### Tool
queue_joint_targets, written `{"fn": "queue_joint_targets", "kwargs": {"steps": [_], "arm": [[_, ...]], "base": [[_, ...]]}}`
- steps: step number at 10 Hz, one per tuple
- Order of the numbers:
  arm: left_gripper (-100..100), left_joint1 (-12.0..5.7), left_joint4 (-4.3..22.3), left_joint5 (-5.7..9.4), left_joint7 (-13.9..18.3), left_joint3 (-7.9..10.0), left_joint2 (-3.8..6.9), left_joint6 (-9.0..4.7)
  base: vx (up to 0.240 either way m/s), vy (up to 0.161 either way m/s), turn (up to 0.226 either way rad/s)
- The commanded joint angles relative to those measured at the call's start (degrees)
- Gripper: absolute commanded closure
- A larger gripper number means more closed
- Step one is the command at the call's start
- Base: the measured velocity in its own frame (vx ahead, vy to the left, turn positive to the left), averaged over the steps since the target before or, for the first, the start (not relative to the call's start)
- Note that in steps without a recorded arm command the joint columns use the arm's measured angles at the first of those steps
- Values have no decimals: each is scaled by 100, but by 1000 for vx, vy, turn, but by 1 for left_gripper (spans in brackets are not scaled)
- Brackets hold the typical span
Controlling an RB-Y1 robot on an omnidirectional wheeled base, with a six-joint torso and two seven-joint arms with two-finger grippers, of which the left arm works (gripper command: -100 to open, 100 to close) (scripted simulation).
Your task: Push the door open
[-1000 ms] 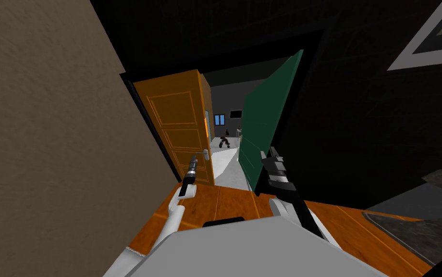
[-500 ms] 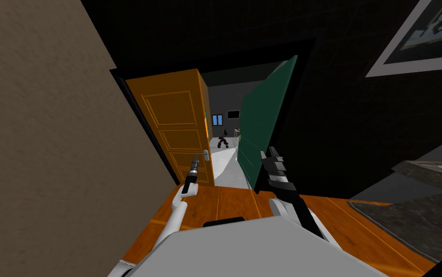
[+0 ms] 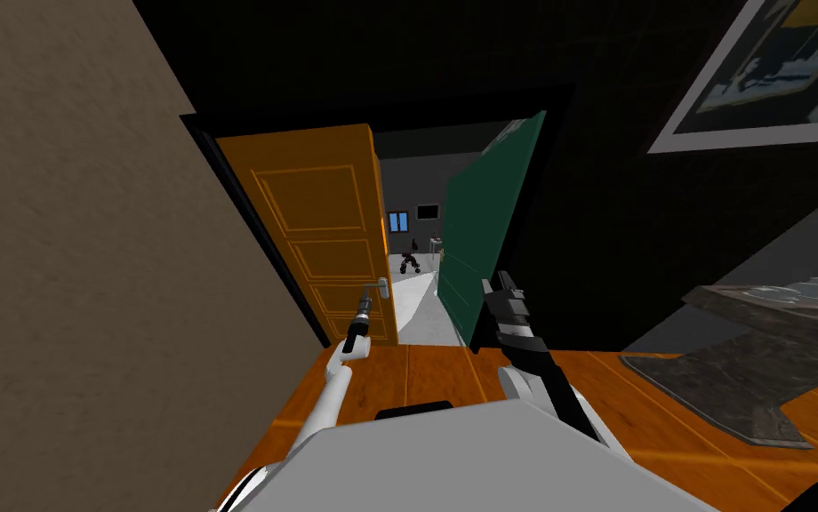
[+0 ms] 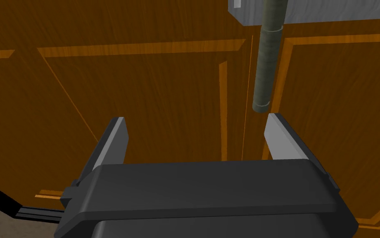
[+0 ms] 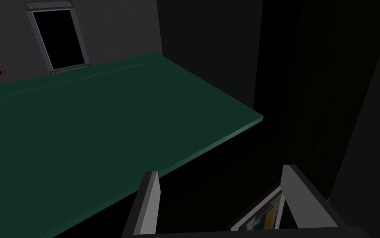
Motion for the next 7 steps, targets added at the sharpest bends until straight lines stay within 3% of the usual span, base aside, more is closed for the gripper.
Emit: {"fn": "queue_joint_targets", "kwargs": {"steps": [1, 7], "arm": [[-100, -106, 195, 6, 3, 14, -36, 40], [-100, -539, 962, 35, 22, 78, -168, 160]], "base": [[2, 121, -118], [-15, 112, -94]]}}
